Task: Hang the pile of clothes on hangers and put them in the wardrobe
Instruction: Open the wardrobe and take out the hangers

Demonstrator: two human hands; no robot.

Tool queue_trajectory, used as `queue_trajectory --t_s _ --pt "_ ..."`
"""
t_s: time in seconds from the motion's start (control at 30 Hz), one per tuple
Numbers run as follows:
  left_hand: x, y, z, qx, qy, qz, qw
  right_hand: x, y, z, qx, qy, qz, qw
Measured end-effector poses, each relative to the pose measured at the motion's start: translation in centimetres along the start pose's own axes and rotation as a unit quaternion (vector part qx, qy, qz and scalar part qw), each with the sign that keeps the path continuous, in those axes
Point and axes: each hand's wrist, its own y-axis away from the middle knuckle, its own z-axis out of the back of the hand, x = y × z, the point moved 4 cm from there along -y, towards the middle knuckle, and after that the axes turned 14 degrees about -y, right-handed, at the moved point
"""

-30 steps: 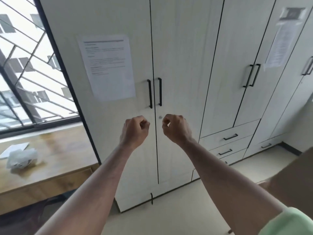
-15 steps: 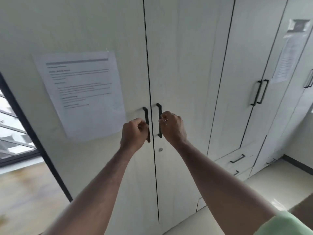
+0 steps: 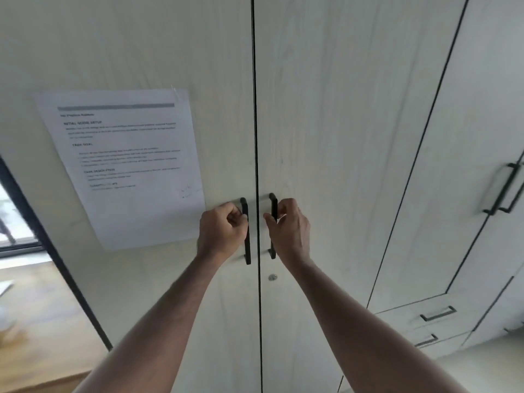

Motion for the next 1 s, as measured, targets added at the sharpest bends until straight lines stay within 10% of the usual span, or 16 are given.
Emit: queue_trajectory --t_s 0.47,1.0 --pt "-1.8 5.5 1.4 0.008 -0.008 0.065 0.998 0.7 0.3 2.2 0.088 -0.035 -0.05 0.994" --pt "-9.4 16.7 3.2 0.089 0.055 0.007 0.994 3.8 11.4 17.3 -0.011 -0.036 -0.099 0.994"
